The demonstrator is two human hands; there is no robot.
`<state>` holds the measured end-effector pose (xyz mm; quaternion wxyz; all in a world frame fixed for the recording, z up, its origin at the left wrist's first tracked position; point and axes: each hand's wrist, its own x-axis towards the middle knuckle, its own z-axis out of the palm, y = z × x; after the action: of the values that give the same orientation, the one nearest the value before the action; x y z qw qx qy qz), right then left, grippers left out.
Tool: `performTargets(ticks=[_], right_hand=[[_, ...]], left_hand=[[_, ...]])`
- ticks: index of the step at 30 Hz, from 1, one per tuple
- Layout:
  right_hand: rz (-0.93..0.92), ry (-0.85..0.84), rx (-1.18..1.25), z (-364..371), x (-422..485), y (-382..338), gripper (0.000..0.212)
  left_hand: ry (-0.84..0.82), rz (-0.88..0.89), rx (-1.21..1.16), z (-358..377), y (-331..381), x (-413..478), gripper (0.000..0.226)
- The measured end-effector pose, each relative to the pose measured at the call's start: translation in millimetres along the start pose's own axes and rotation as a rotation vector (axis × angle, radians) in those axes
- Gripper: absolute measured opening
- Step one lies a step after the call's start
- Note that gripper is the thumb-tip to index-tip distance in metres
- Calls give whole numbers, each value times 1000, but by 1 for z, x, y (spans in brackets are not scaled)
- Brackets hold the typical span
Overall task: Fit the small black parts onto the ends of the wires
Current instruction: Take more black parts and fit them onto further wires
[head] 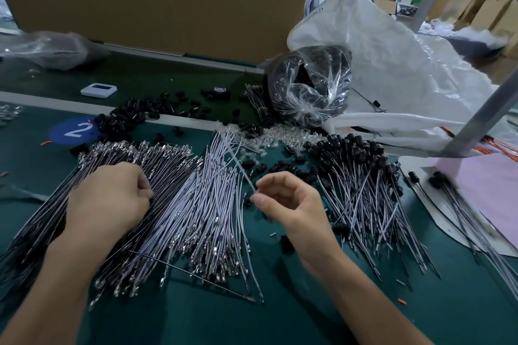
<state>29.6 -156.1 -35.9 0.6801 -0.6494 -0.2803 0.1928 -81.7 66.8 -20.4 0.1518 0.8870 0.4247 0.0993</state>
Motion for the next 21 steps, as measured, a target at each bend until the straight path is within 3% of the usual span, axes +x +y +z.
performTargets(ticks=[3, 9, 12, 16, 21], right_hand=[[13, 19, 56, -3, 1, 0, 26], [3, 10, 29, -6, 1, -2, 17], [-17, 21, 3, -7, 0, -3, 17], [-37, 26, -51, -8, 1, -2, 17], [-175, 122, -217, -6, 0, 0, 13]], left_hand=[[110, 46, -34, -4, 11, -6, 16], [308, 248, -191, -17, 42, -19, 1], [246, 253, 36, -18, 47, -19, 9], [35, 105, 262, -20, 36, -16, 14], [-37, 214, -314, -28, 26, -7, 15]])
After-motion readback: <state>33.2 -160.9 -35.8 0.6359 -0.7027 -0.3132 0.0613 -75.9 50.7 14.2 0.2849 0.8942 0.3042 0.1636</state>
